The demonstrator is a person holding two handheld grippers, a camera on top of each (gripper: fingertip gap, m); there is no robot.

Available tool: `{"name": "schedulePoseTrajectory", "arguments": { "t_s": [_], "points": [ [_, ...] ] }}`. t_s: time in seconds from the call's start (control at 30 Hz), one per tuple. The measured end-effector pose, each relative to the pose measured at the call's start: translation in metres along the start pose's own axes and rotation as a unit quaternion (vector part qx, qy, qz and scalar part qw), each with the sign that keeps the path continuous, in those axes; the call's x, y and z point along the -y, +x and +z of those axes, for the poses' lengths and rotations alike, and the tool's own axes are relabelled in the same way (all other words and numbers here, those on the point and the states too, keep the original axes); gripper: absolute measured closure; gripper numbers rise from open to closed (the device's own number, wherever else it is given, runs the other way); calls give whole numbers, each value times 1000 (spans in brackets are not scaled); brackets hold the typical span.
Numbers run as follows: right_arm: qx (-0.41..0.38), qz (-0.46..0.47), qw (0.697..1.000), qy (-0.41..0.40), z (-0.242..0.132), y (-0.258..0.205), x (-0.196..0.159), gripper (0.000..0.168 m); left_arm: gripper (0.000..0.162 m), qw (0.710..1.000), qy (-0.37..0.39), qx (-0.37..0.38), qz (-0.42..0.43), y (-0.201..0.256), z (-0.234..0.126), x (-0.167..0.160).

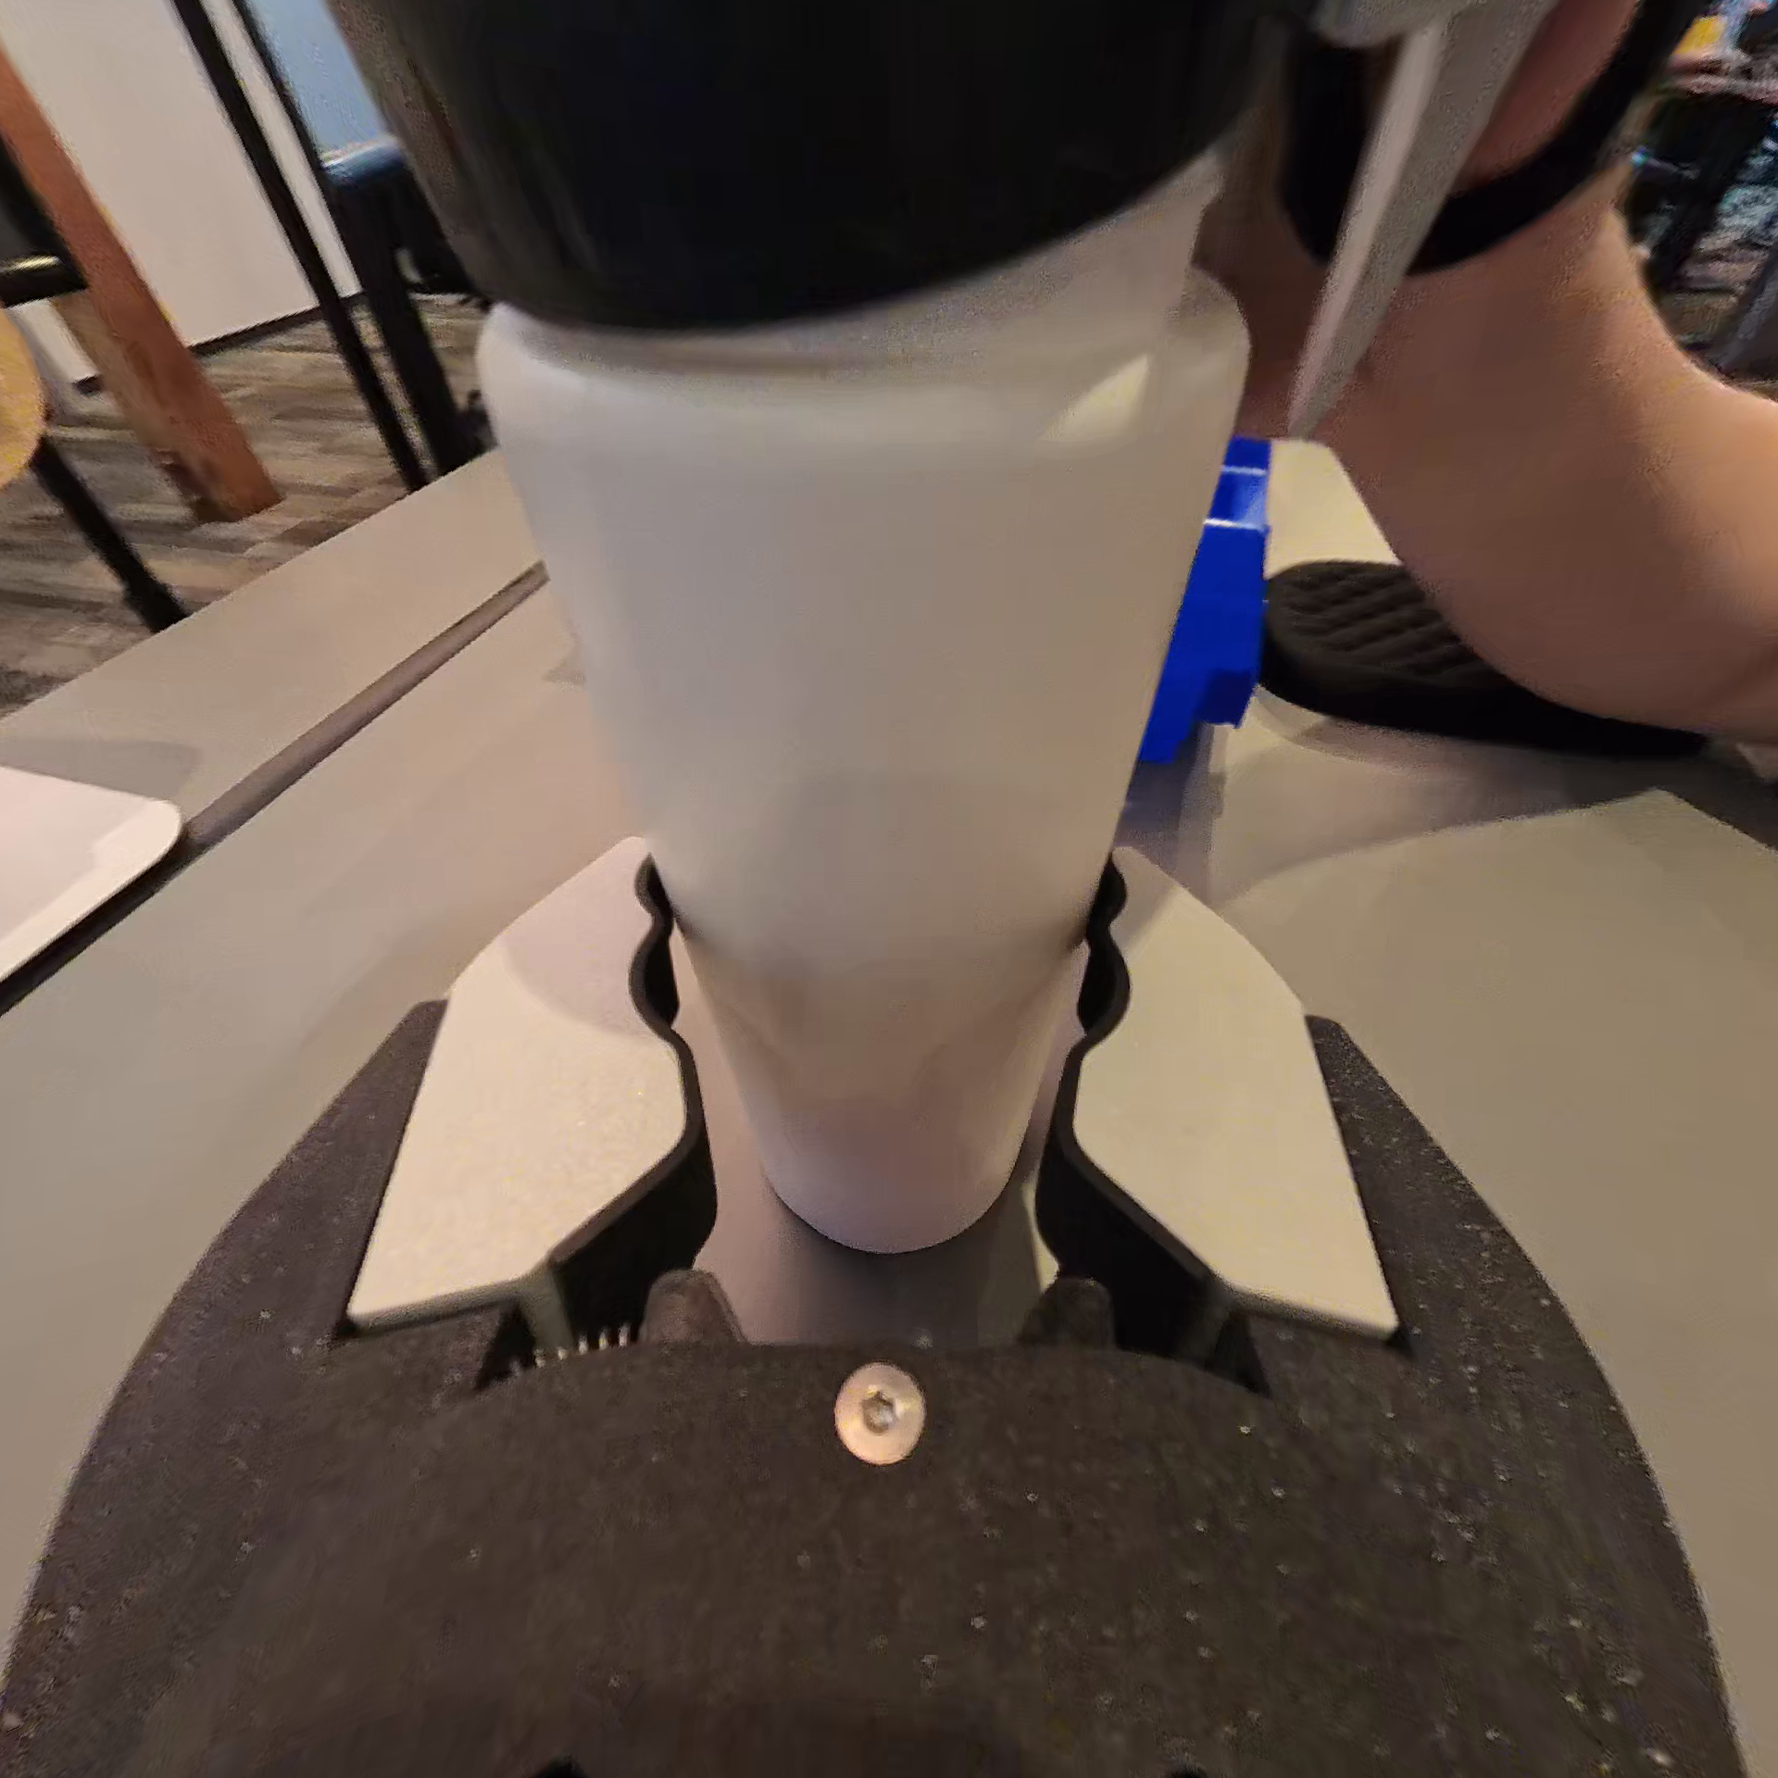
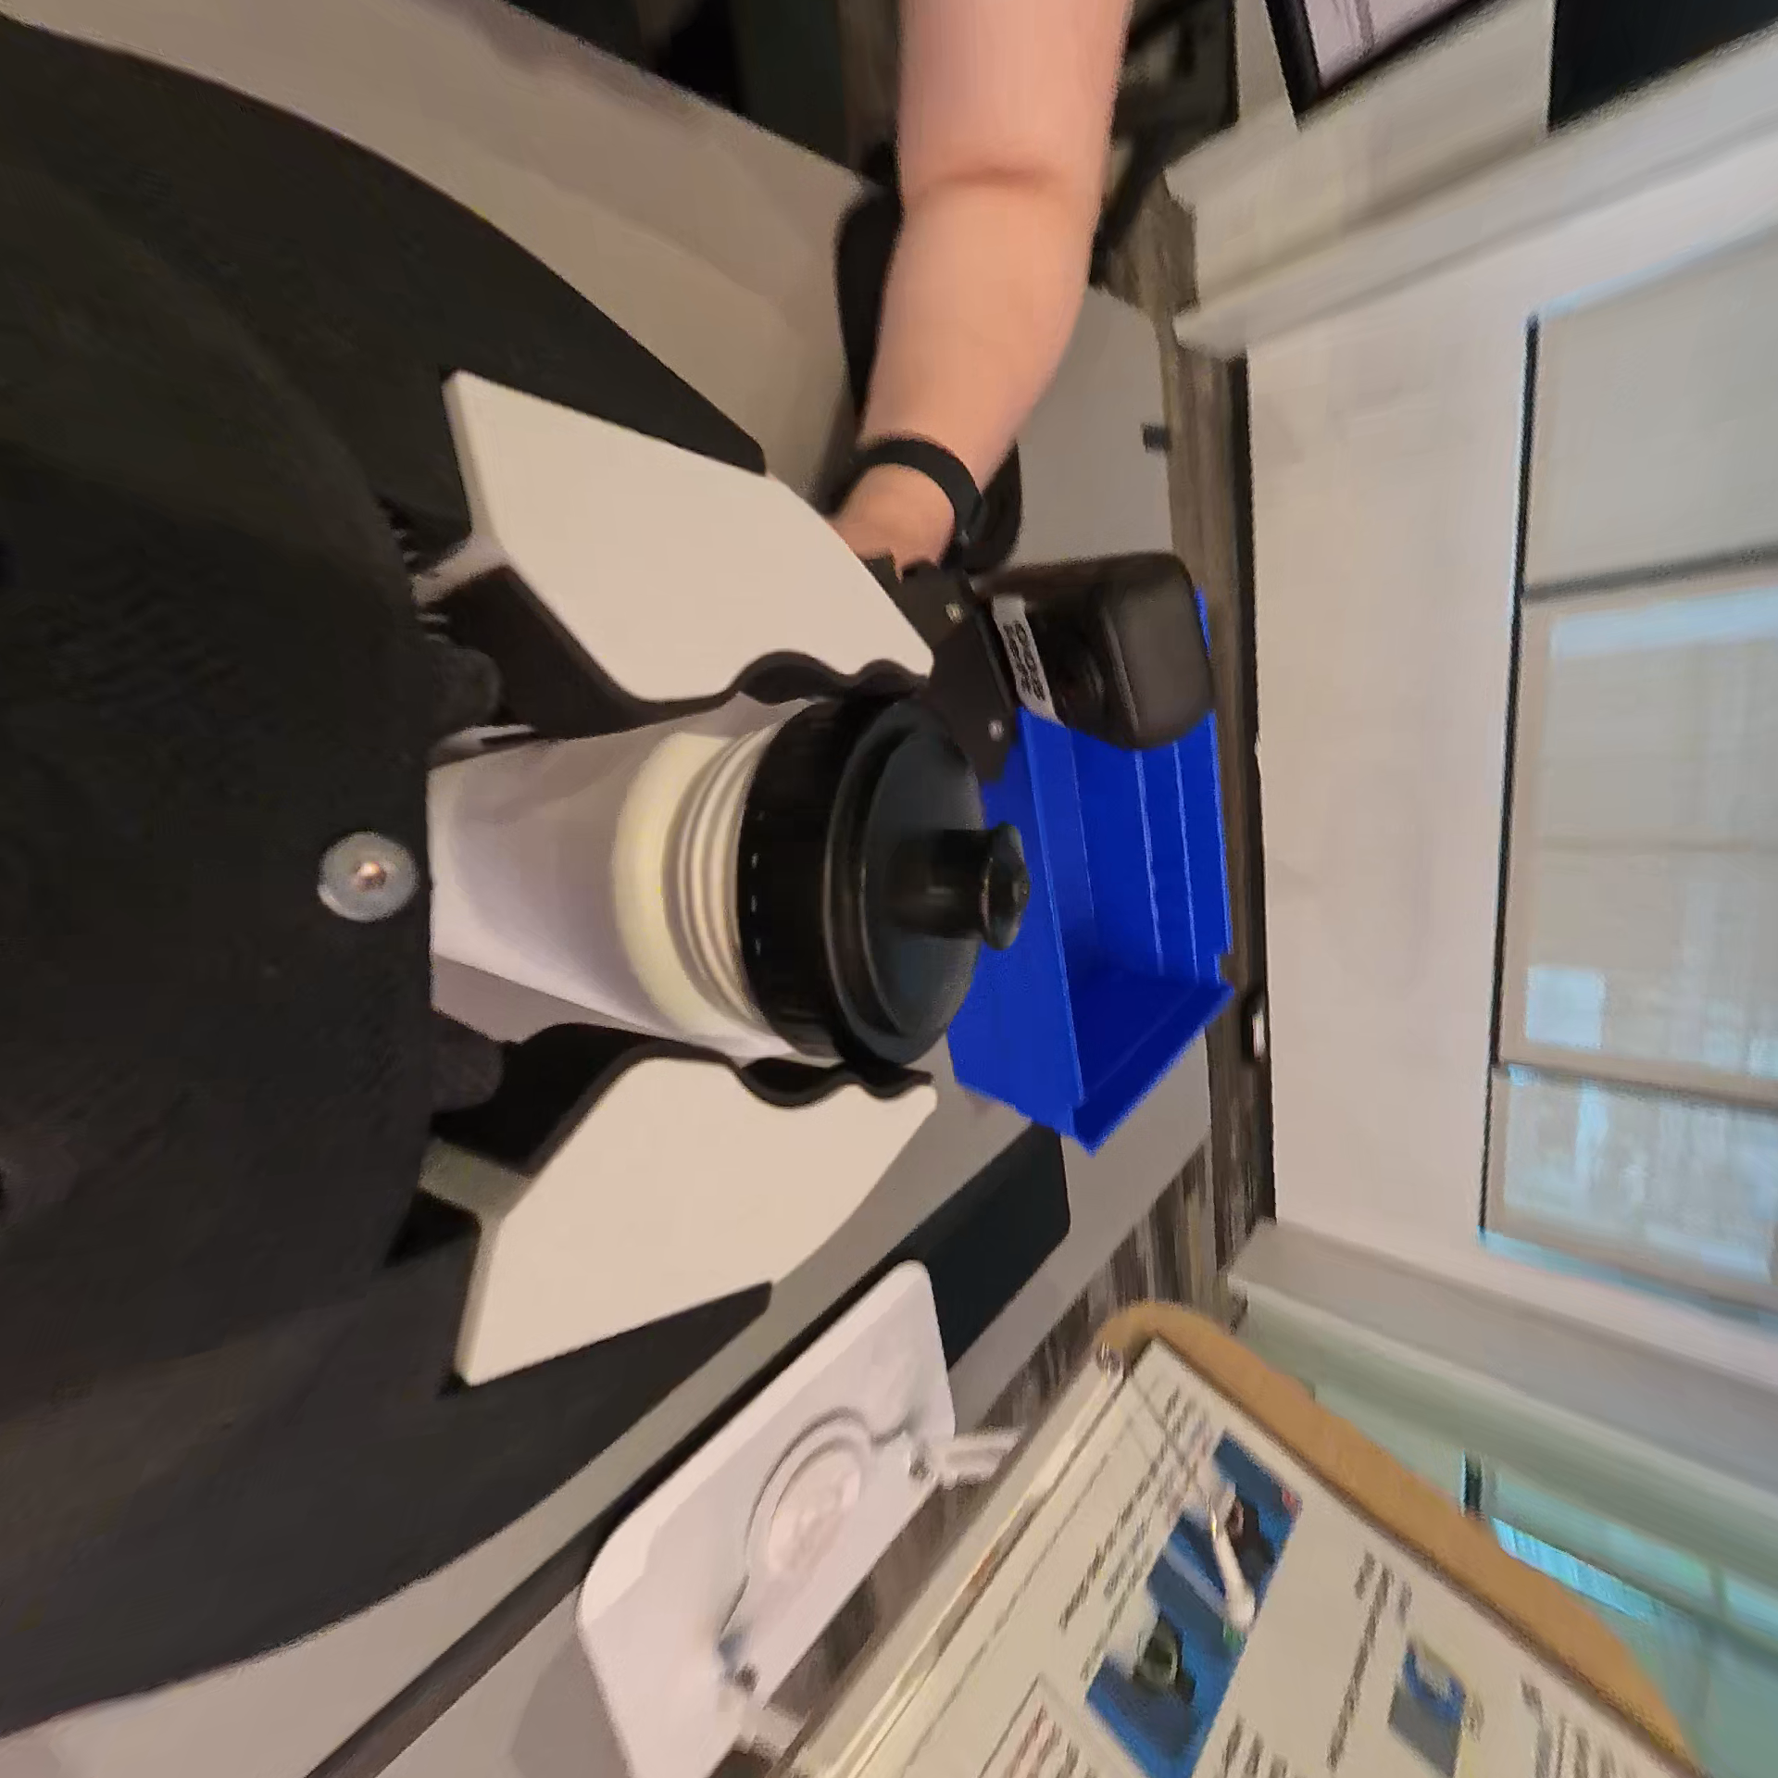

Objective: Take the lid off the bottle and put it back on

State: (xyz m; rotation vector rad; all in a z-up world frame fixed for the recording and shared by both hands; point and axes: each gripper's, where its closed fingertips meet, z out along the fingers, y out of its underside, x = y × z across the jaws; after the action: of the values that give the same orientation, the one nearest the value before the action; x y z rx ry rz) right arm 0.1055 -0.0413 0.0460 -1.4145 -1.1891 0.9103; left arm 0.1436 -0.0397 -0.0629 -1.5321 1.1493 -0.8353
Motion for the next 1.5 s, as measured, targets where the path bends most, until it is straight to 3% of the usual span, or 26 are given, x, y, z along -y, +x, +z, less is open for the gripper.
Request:
{"name": "schedulePoseTrajectory", "arguments": {
  "t_s": [0.07, 0.33, 0.57, 0.77, 1.27, 1.5],
  "points": [
    [62, 0, 998, 1, -7, -9, -1, 94, 79, 999, -5, -26, 20, 10, 1, 0],
    [139, 26, 990, 29, -16, -13, -5, 94, 79, 999, -4, -42, 14, 17, 4, 1],
    [92, -2, 996, 8, -21, -11, 4, 93, 79, 999, -5, -38, 9, 16, 4, 1],
    [82, 16, 997, -6, -21, -9, 3, 100, 79, 999, -6, -37, 10, 16, 3, 1],
    [63, 11, 997, -36, -22, -6, -1, 98, 79, 999, -4, -38, 8, 16, 3, 1],
    [38, -10, 999, 11, -32, -4, 21, 98, 79, 999, -5, -37, 8, 16, 3, 1]
  ]
}}
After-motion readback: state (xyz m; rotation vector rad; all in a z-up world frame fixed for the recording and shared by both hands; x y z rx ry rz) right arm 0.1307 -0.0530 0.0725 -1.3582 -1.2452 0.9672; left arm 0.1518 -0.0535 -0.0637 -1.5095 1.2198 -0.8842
